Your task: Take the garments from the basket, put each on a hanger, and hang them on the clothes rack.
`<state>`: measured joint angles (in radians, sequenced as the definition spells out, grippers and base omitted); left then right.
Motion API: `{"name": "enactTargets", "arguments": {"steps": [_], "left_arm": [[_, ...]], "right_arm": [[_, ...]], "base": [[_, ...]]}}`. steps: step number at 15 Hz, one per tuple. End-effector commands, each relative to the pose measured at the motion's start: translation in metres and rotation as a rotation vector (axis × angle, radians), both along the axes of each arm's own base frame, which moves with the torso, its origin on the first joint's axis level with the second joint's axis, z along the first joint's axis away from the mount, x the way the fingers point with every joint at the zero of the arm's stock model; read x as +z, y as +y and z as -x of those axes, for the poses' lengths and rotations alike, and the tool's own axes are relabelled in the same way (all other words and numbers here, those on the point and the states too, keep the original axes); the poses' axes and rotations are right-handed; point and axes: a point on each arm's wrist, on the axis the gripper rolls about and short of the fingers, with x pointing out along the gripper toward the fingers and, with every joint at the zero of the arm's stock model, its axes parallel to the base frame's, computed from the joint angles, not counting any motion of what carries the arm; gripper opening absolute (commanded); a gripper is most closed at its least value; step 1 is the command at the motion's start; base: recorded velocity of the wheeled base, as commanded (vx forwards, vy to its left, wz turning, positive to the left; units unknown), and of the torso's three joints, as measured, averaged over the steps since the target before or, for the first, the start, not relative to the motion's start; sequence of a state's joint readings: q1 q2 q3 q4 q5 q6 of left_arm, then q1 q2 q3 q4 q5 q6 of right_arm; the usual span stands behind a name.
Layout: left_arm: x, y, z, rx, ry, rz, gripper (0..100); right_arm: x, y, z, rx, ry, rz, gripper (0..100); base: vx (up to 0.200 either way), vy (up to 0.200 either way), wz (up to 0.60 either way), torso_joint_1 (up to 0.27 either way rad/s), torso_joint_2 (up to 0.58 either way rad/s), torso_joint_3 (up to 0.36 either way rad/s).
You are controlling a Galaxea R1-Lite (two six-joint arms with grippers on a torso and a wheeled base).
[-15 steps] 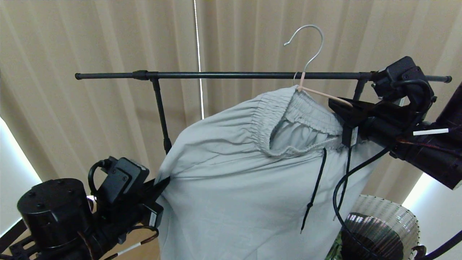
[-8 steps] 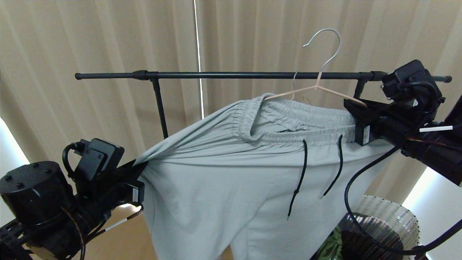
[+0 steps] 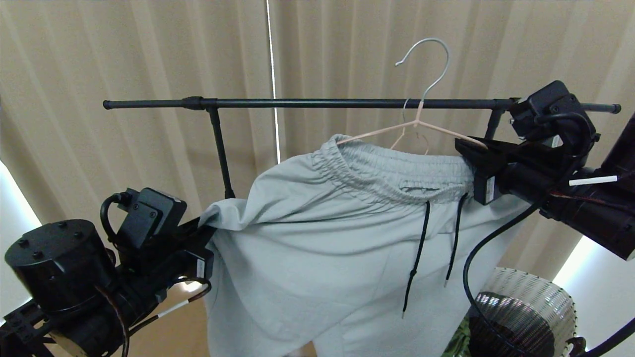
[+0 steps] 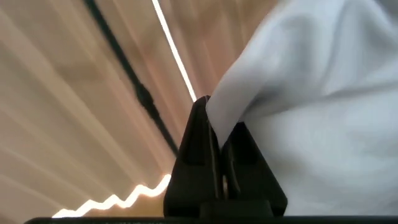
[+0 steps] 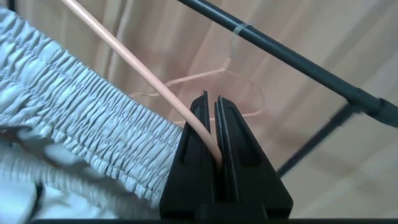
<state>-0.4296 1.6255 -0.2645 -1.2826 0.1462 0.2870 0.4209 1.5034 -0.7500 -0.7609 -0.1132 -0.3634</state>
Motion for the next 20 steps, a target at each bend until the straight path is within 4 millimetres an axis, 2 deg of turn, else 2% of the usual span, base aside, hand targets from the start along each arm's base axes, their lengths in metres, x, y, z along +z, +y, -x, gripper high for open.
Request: {"name": "enactTargets", "arguments": {"steps": [1, 3, 5, 8, 11, 16, 20], "left_arm": [[0.0, -0.002, 0.001, -0.01, -0.002, 0.001, 100], [0.0, -0.001, 0.002, -0.011, 0.0, 0.001, 100], [0.003, 0.001, 0.014, -0.027, -0.012, 0.003, 100], [0.02, 0.001, 0.038, -0.08, -0.086, 0.044, 100], [0.017, 0.013, 0.065, -0.098, -0.09, 0.055, 100], [0.004, 0.014, 0.072, -0.244, -0.032, 0.037, 100], [0.008, 0.023, 0.067, -0.174, -0.048, 0.061, 100]], "right_arm": [[0.0, 0.002, 0.001, 0.008, -0.002, -0.001, 0], [0.0, 0.001, 0.001, 0.005, 0.001, 0.001, 0], [-0.008, -0.005, 0.003, -0.059, 0.076, 0.036, 0], [-0.013, -0.013, 0.008, -0.154, 0.152, 0.077, 0], [-0.017, -0.026, 0.012, -0.24, 0.202, 0.098, 0], [-0.019, -0.028, 0.005, -0.278, 0.213, 0.075, 0], [-0.022, -0.032, 0.011, -0.356, 0.219, 0.085, 0]], "base": [[0.0, 0.0, 0.0, 0.0, 0.0, 0.0], [0.0, 0.0, 0.0, 0.0, 0.0, 0.0], [0.0, 0.0, 0.0, 0.0, 0.0, 0.0], [0.0, 0.0, 0.0, 0.0, 0.0, 0.0], [0.0, 0.0, 0.0, 0.0, 0.0, 0.0], [0.0, 0.0, 0.0, 0.0, 0.0, 0.0], [0.0, 0.0, 0.0, 0.0, 0.0, 0.0]]}}
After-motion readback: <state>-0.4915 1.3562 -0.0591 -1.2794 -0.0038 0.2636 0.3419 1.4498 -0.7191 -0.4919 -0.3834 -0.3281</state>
